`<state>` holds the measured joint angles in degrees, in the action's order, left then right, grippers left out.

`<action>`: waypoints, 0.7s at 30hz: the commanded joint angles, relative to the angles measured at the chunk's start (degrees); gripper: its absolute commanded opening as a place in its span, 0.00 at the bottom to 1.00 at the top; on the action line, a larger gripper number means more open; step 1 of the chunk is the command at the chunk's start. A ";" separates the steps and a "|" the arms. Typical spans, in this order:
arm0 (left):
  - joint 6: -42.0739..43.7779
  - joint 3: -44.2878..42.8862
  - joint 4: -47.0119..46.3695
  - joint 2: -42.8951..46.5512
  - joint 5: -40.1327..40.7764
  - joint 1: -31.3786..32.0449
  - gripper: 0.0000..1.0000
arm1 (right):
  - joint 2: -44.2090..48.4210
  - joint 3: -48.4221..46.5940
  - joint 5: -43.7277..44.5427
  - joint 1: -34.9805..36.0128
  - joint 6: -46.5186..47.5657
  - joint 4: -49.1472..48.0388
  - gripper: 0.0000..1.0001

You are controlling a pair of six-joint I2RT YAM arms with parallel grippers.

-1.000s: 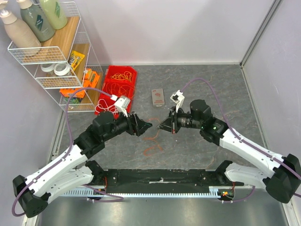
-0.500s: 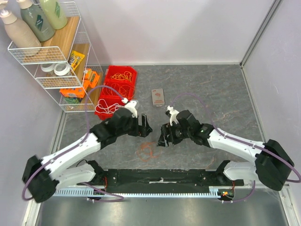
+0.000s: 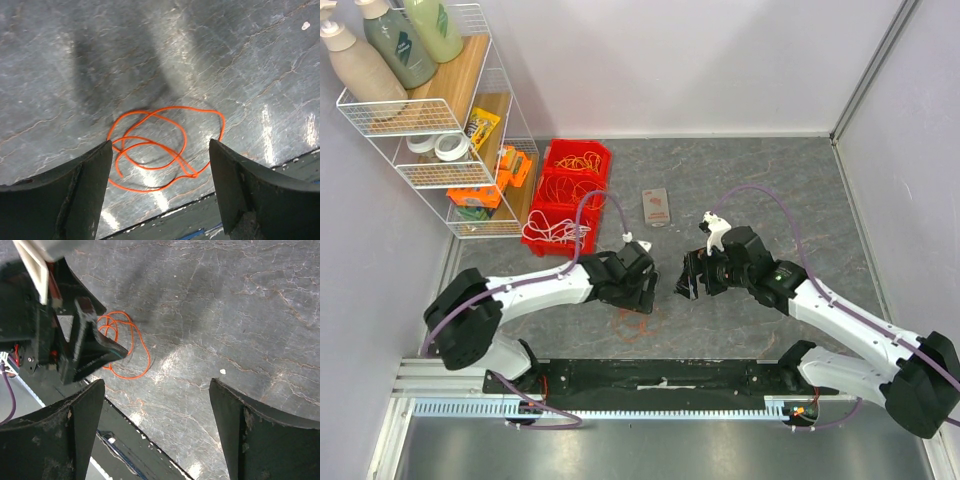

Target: Untangle the cables

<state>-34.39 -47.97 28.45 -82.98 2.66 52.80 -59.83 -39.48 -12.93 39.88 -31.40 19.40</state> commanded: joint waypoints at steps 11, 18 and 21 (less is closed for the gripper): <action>-12.19 -6.88 6.18 -12.74 11.22 8.99 0.54 | -0.55 0.37 -0.61 -0.15 0.46 -1.47 0.92; -3.68 -10.91 6.45 -9.66 15.81 6.10 0.02 | 0.68 1.08 -0.25 -0.15 0.28 -1.38 0.92; 0.89 -13.46 4.69 -7.82 12.38 1.01 0.02 | 1.03 0.99 -0.25 -0.24 0.37 -0.85 0.92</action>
<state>-40.21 -56.55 35.09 -94.54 14.79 59.24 -60.31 -38.70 -13.17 39.88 -31.44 19.38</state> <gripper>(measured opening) 0.032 0.919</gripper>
